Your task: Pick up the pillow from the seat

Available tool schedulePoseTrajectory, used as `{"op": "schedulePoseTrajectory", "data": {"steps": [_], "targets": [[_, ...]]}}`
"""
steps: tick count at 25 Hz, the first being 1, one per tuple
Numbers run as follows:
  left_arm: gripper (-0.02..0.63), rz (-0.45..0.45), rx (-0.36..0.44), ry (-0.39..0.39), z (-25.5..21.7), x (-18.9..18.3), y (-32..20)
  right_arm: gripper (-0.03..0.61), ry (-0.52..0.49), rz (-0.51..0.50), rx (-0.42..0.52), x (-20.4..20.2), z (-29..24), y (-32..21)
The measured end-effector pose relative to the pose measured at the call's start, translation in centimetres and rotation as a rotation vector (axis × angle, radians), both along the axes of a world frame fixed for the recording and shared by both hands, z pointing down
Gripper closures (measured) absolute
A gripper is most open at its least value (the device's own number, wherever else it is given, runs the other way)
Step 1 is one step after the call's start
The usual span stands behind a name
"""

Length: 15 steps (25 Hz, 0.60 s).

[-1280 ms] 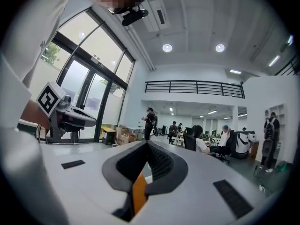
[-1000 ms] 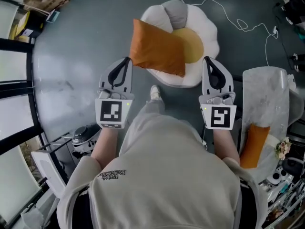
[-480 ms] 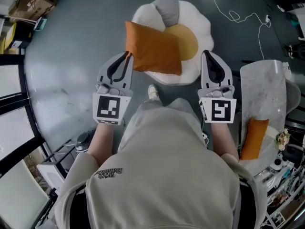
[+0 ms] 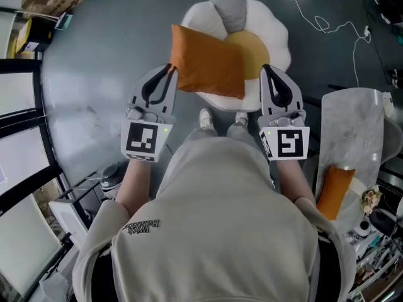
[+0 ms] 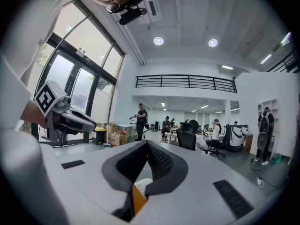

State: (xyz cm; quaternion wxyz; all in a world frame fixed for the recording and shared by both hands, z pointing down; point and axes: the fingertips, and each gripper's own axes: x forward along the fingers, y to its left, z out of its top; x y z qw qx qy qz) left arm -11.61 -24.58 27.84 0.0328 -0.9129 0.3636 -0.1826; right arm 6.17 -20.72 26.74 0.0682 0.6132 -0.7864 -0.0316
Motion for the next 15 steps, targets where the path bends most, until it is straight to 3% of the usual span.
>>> {"op": "schedulePoseTrajectory", "data": {"steps": [5,8,12,14,15], "targets": [[0.598,0.026,-0.045,0.015,0.4,1.1,-0.4,0.569,-0.085,-0.041,-0.016,0.8,0.2,-1.4],[0.517,0.024,-0.086,0.006,1.5,1.4,-1.5,0.569,-0.124,-0.055,-0.025,1.6,0.9,-2.7],[0.466,0.011,-0.132,-0.045,4.2,1.7,-3.7,0.556,-0.181,-0.075,-0.099,2.9,4.1,-4.6],[0.434,0.014,-0.143,-0.074,6.1,2.1,-5.2,0.424,-0.184,-0.070,-0.142,3.9,6.5,-6.0],[0.425,0.010,-0.156,-0.086,7.3,2.2,-5.7,0.403,-0.189,-0.063,-0.169,4.4,7.9,-6.5]]}}
